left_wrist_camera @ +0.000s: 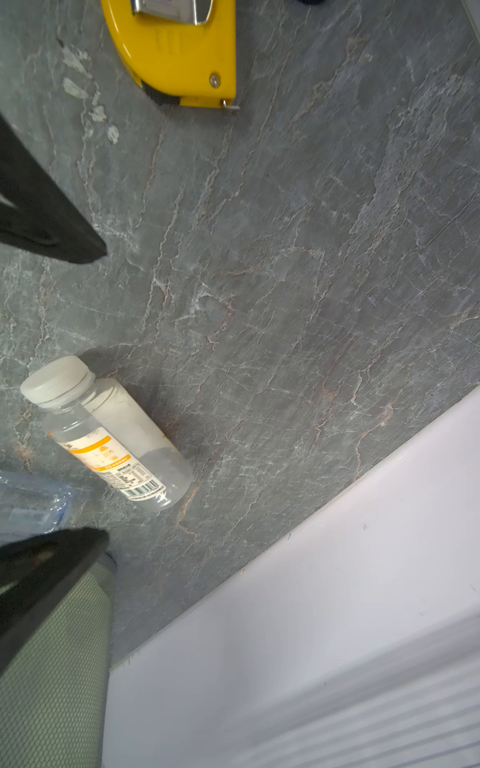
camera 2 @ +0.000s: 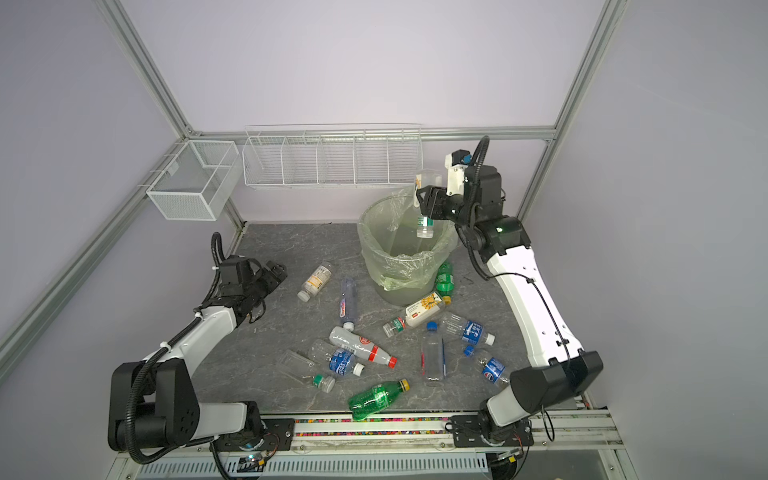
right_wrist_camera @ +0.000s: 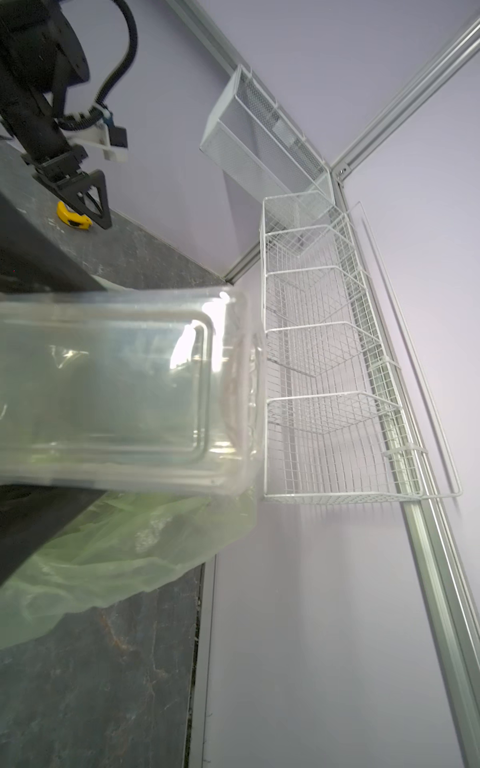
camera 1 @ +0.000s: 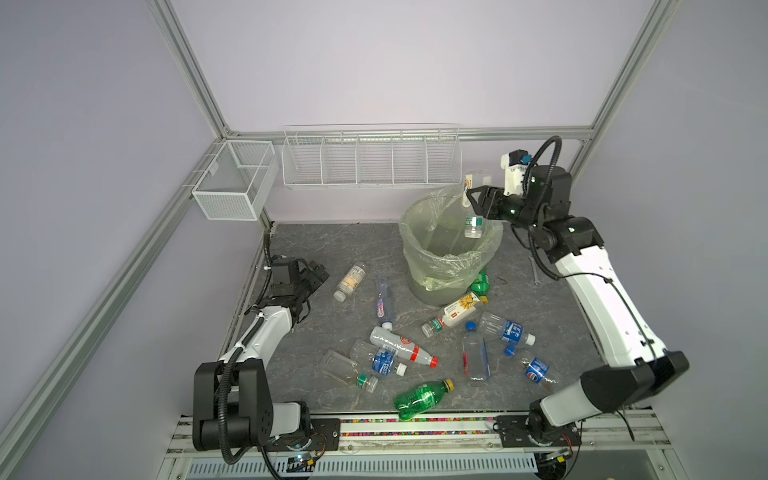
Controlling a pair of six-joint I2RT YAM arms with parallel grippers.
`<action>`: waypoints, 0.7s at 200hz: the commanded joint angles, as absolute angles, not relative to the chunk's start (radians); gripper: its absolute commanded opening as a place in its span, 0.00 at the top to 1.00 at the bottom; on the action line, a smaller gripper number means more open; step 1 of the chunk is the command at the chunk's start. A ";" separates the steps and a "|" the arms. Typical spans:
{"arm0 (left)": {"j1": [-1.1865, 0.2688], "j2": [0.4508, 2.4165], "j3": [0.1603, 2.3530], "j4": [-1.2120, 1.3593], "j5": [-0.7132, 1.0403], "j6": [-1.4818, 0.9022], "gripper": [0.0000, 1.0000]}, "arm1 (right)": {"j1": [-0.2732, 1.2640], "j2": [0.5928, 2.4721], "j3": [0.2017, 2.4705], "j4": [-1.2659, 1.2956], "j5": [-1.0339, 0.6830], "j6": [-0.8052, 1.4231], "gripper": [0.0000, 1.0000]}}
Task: Throw the plastic bottles in the bin
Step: 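Open the right gripper over the bin to drop the bottle, then withdraw the right gripper from the bin while the left gripper reaches toward the white-capped bottle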
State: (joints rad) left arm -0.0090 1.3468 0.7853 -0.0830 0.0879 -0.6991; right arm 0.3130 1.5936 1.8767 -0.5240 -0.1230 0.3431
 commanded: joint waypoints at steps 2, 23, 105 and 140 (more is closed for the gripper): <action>-0.014 1.349 0.793 -0.102 0.092 -0.695 0.01 | 0.322 1.647 1.982 -0.586 -0.107 0.332 0.05; -0.014 1.342 0.793 -0.109 0.088 -0.693 0.01 | 0.324 1.623 1.969 -0.578 -0.090 0.315 0.12; -0.014 1.374 0.805 -0.094 0.085 -0.671 0.01 | 0.302 1.431 1.729 -0.611 -0.071 0.297 0.12; -0.014 1.372 0.811 -0.093 0.098 -0.652 0.01 | 0.269 1.359 1.599 -0.602 -0.091 0.322 0.12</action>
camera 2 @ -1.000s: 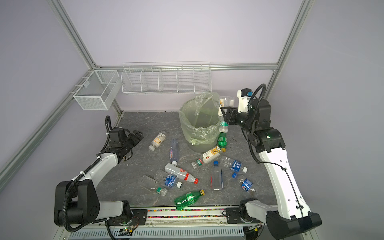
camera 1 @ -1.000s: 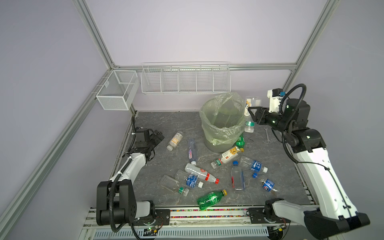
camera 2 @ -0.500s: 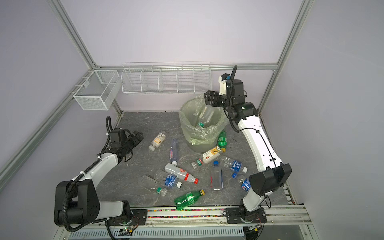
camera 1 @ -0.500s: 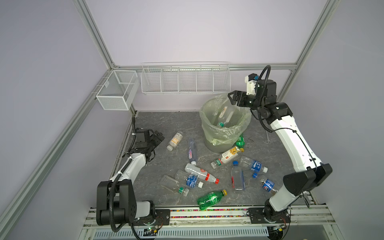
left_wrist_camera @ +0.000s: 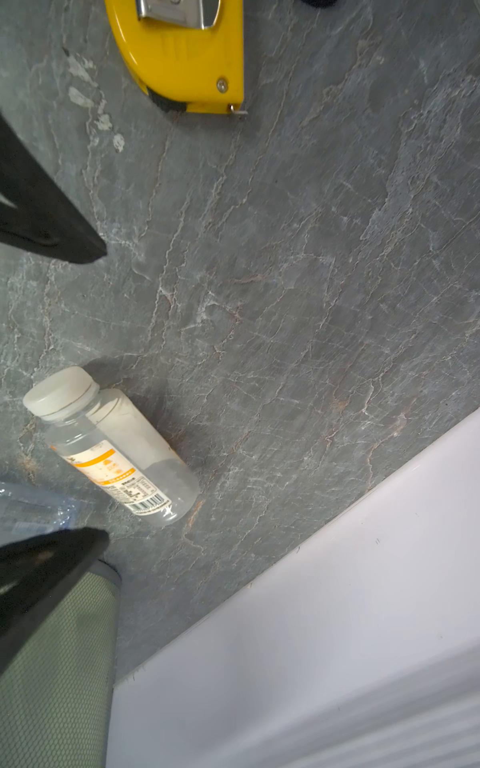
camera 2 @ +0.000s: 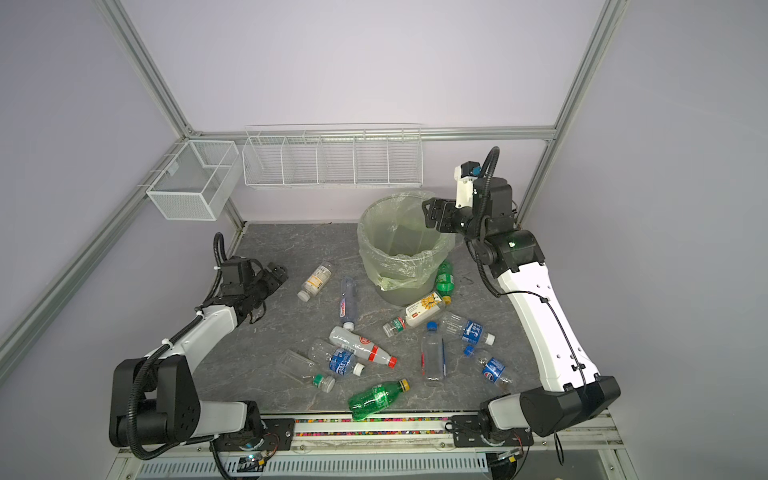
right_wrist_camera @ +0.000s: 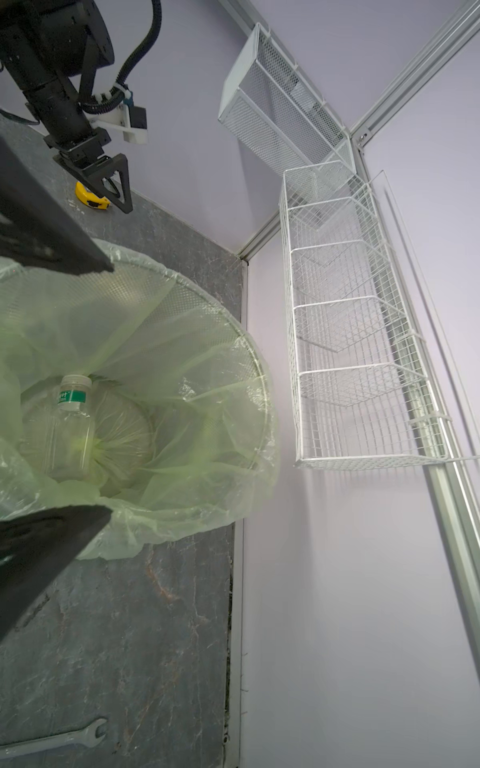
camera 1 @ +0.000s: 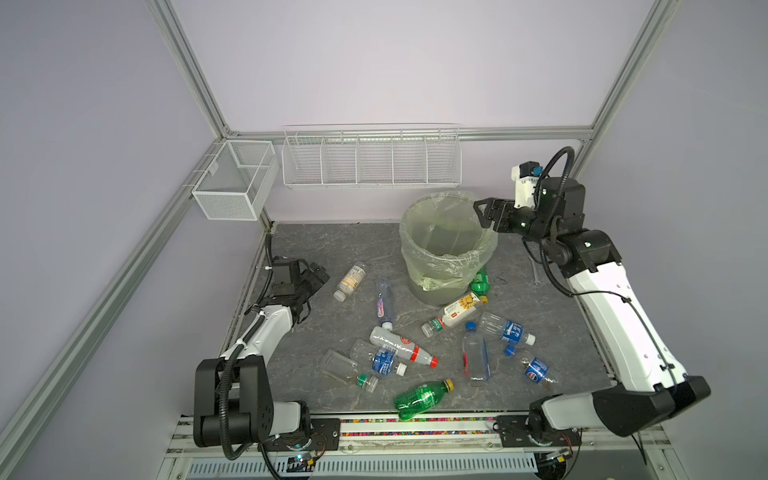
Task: Throw the plastic bottles in the bin
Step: 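Withdraw the right gripper from the bin while the left gripper reaches toward the white-capped bottle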
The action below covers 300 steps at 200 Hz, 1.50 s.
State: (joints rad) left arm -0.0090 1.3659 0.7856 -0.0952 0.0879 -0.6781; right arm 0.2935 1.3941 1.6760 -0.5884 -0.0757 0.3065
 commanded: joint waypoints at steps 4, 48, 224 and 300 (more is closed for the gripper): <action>-0.014 1.371 0.810 -0.091 0.098 -0.650 0.01 | 0.265 1.351 1.585 -0.601 -0.093 0.323 0.12; -0.014 1.359 0.809 -0.086 0.131 -0.621 0.01 | 0.151 1.278 1.482 -0.623 -0.151 0.337 0.12; -0.123 1.383 0.939 -0.188 0.145 -0.441 0.01 | -0.006 1.041 1.103 -0.581 -0.153 0.386 0.12; -0.235 1.444 1.044 -0.234 0.101 -0.358 0.01 | -0.018 0.982 0.985 -0.536 -0.160 0.435 0.12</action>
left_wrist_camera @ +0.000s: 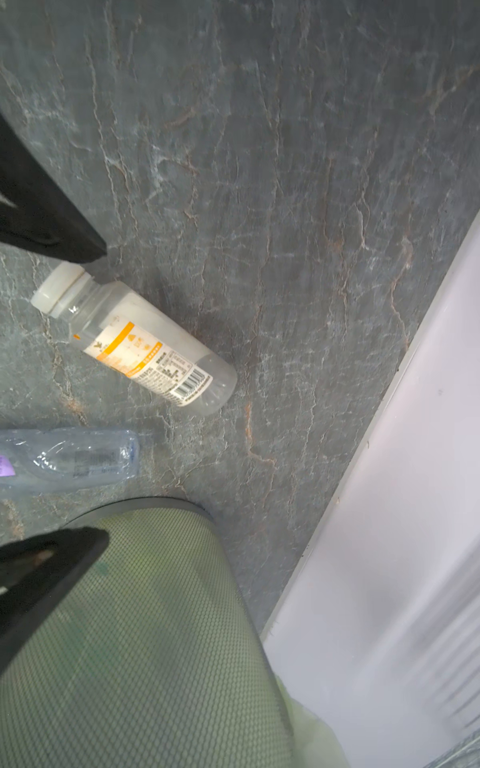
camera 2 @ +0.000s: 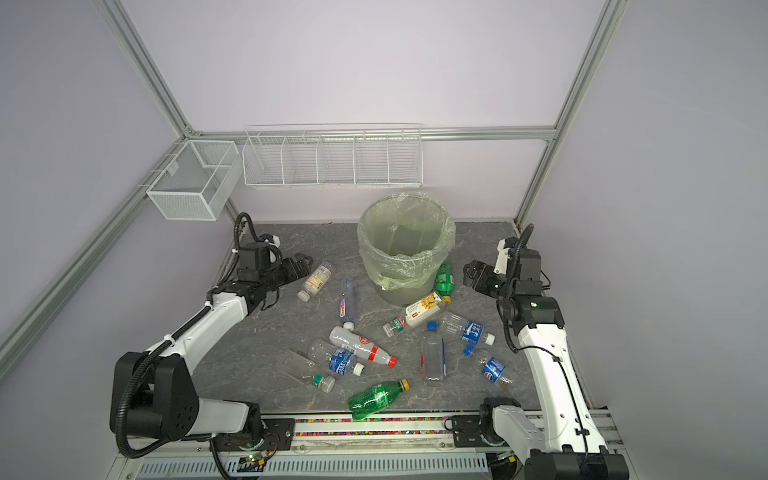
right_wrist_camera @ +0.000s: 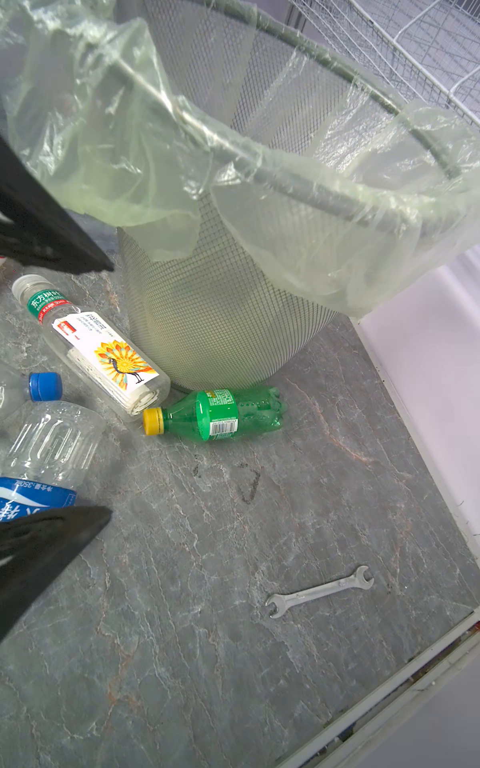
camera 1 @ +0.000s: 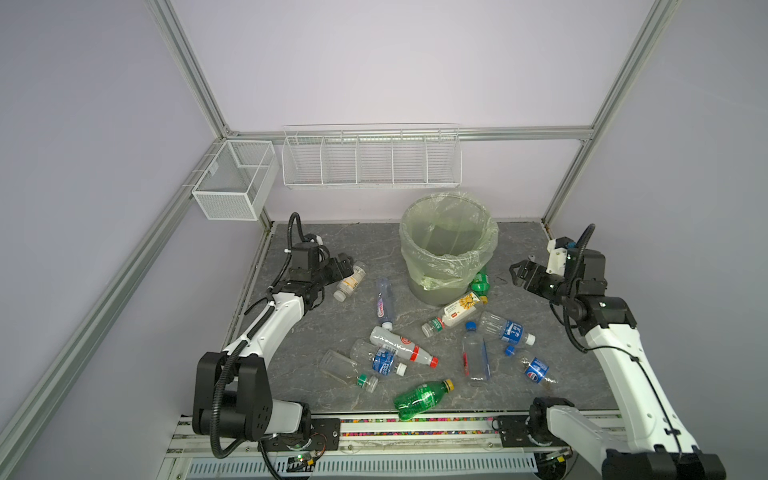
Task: Throw the plastic bottles in the bin
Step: 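Withdraw the right gripper from the bin while the left gripper reaches toward the white-capped bottle, then lower the left gripper around the white-capped orange-label bottle and close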
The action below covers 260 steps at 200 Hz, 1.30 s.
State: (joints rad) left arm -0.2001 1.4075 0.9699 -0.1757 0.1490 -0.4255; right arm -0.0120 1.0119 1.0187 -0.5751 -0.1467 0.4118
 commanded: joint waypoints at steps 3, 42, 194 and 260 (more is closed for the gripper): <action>-0.239 1.449 1.050 -0.240 0.097 -0.352 0.01 | -0.017 0.979 0.982 -0.535 -0.160 0.433 0.12; -0.288 1.507 1.106 -0.280 0.047 -0.280 0.01 | -0.017 0.941 0.962 -0.545 -0.114 0.398 0.12; -0.290 1.764 1.201 -0.351 0.031 -0.229 0.01 | -0.018 0.907 0.938 -0.587 -0.097 0.364 0.12; -0.292 1.806 1.214 -0.401 -0.001 -0.229 0.01 | -0.018 0.920 0.953 -0.590 -0.108 0.363 0.12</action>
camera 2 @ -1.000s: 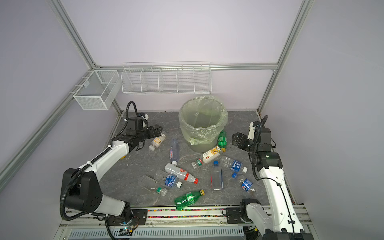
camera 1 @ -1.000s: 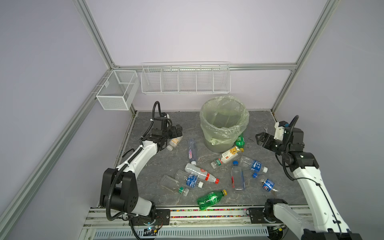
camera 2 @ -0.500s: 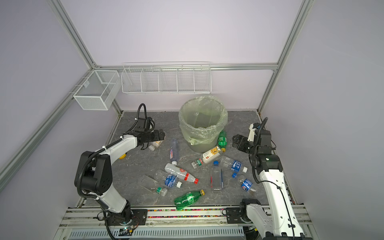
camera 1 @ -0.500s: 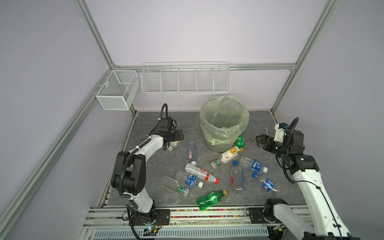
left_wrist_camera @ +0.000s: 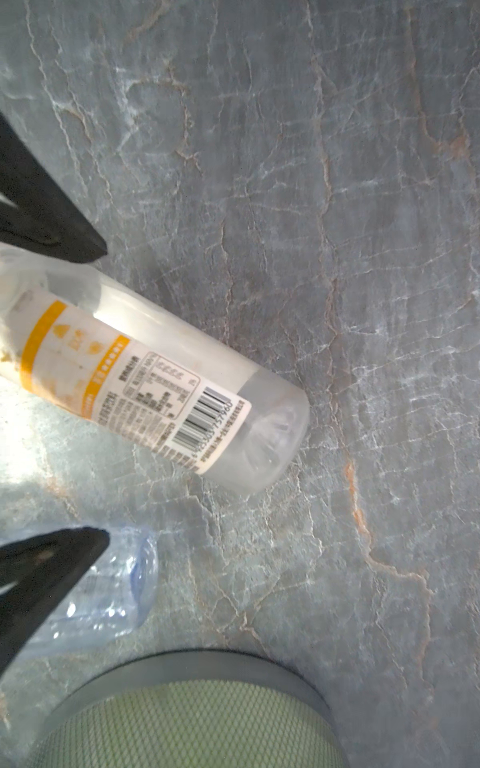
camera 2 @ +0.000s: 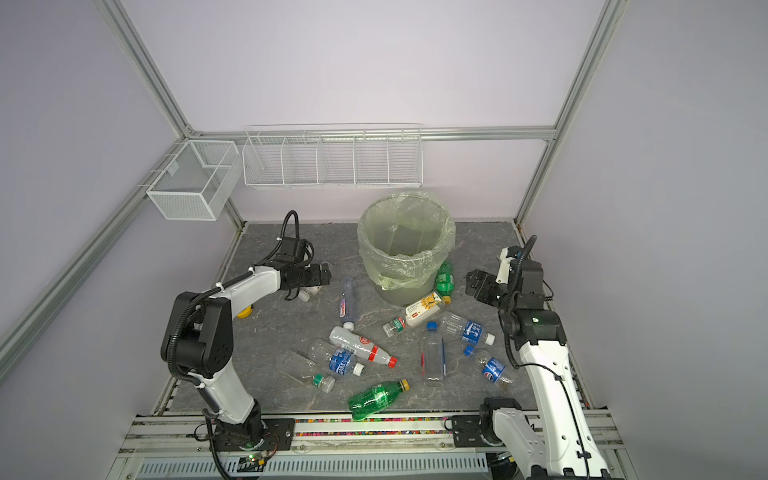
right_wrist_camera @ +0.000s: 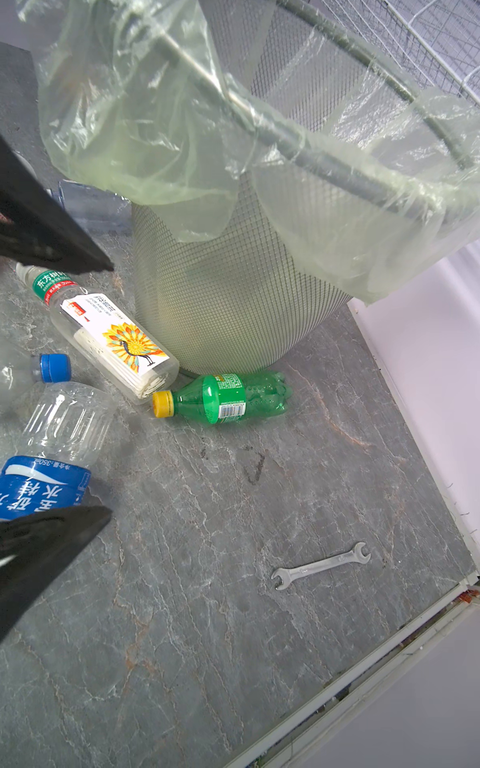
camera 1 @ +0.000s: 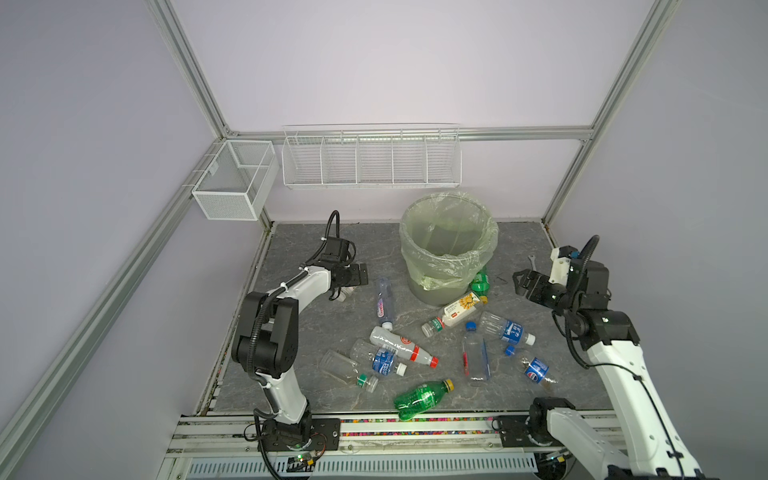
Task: Throw the plastic bottles in the bin
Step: 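Lower the left gripper around the white-capped orange-label bottle and close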
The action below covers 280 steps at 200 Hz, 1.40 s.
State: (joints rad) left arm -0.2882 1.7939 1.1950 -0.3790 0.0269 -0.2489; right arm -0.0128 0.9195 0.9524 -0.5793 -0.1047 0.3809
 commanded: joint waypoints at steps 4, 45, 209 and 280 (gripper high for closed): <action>-0.293 1.807 1.213 -0.400 0.000 -0.226 0.01 | -0.017 0.921 0.953 -0.590 -0.107 0.362 0.12; -0.292 1.833 1.231 -0.416 -0.008 -0.214 0.00 | -0.018 0.929 0.955 -0.578 -0.115 0.368 0.12; -0.297 1.894 1.232 -0.392 0.020 -0.230 0.39 | -0.018 0.926 0.932 -0.570 -0.126 0.370 0.12; -0.299 1.852 1.212 -0.381 0.060 -0.261 0.51 | -0.018 0.914 0.918 -0.567 -0.125 0.374 0.12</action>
